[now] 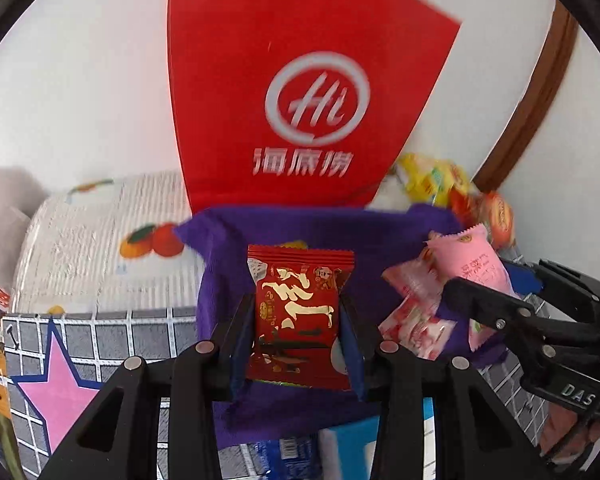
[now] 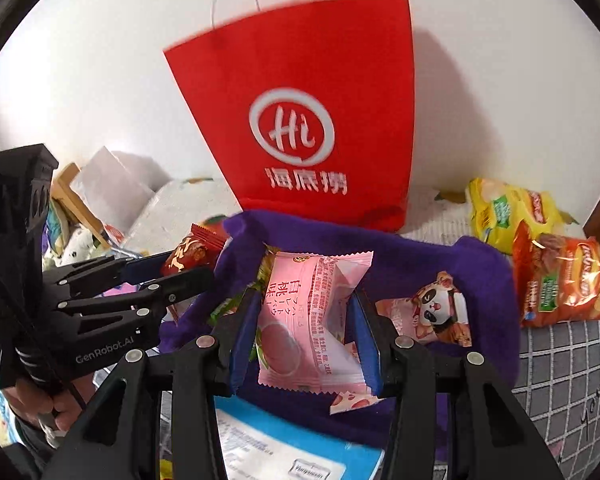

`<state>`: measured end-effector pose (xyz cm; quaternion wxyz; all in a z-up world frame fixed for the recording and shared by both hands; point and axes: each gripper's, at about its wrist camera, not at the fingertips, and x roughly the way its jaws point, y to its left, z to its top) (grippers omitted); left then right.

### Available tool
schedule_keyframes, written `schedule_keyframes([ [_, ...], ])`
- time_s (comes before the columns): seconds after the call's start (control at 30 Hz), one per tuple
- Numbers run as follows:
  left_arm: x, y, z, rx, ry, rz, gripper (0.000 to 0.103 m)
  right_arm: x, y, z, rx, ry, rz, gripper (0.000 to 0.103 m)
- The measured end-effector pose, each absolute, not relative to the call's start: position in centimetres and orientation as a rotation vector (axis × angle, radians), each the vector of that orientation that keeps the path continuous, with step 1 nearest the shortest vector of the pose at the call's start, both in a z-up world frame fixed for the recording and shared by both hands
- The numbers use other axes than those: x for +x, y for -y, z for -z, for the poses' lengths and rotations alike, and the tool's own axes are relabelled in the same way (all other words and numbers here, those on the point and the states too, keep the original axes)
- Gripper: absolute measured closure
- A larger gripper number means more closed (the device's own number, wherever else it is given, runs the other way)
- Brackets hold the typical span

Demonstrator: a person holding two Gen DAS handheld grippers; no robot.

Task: Organize snacks
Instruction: 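Carry both held bags up and over onto the purple towel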

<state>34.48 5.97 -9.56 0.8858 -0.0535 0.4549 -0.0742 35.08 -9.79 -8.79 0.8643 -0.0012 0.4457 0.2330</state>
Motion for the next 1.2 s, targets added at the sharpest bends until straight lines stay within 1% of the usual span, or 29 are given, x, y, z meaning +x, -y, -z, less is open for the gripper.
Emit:
schedule_keyframes([
  [0.1,35.0,-6.4,10.2,-0.136,-0.962,0.156,0.065,36.3,9.6,10.6,-0.019,-0.993,-0.479,0.058],
  [0.4,35.6,-5.2,11.8,-0.113,-1.005,0.182,0.065,37.3,10.4,13.3,0.001,-1.055,-0.472,0.058],
  [0.87,35.4,-6.1,11.4,-0.138,-0.997,0.143,0.065,37.3,9.7,13.9,-0.035,-1.080,-0.480,0.058],
  [1.2,35.6,-6.8,11.9,-0.146,-0.999,0.122,0.065,37.7,9.5,15.5,-0.013,-1.129,-0.480,0.058],
])
